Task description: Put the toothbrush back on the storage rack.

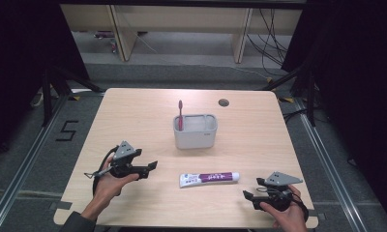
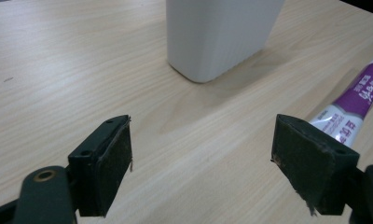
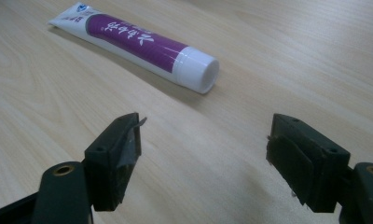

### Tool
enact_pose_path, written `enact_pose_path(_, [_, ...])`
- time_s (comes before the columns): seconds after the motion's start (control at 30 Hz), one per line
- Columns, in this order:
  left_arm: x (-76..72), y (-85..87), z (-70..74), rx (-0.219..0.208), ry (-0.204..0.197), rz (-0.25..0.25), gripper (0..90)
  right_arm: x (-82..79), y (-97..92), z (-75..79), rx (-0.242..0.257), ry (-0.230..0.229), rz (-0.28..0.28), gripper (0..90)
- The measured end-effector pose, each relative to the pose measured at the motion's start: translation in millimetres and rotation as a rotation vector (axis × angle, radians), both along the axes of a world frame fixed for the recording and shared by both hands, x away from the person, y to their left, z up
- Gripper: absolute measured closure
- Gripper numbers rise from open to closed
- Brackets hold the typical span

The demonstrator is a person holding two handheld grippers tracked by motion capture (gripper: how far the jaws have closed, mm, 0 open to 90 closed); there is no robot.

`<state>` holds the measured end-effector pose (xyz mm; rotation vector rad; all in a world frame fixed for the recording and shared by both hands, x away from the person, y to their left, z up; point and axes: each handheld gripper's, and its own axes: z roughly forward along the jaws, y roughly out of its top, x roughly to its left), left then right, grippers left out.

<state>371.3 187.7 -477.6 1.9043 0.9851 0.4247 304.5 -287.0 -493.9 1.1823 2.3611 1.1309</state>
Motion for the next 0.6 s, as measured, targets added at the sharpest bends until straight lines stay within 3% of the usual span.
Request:
enact_pose_path(0.03, [-1.3,2.2,-1.2,-0.001,0.000,-0.004,19.8,-2.4,1.2,0.4,0.012,0.014,-0.017,26.7])
enact_pose_path(0.07, [-3.3,3.6,-2.3,-0.001,0.001,0.003,19.8,0.2,-1.7,0.4,-0.010,-0.028,0.010,26.7])
enact_pose_path(0.1, [-5.3,5.2,-3.2,0.004,0.002,0.009,19.8,-0.6,-1.6,0.8,-0.006,-0.012,0.002,26.7])
enact_pose_path(0.17, [-8.9,7.6,-5.4,0.004,0.005,0.012,19.8,0.4,-2.6,0.6,-0.012,-0.031,-0.002,26.7])
enact_pose_path(0.43, [-19.9,11.3,-12.8,0.029,0.014,0.008,18.8,0.2,-2.5,0.7,-0.003,-0.029,0.006,26.8])
enact_pose_path(0.53, [-22.7,9.9,-14.8,0.047,0.013,-0.007,18.8,-0.2,-2.9,0.9,-0.001,-0.031,0.006,26.8])
enact_pose_path(0.57, [-24.2,10.3,-14.3,0.075,0.012,-0.016,18.8,-0.1,-3.0,0.9,-0.001,-0.031,0.007,26.8])
enact_pose_path(0.6, [-25.3,8.2,-15.3,0.056,0.011,-0.011,18.7,-0.1,-2.9,0.8,0.000,-0.025,0.007,26.8])
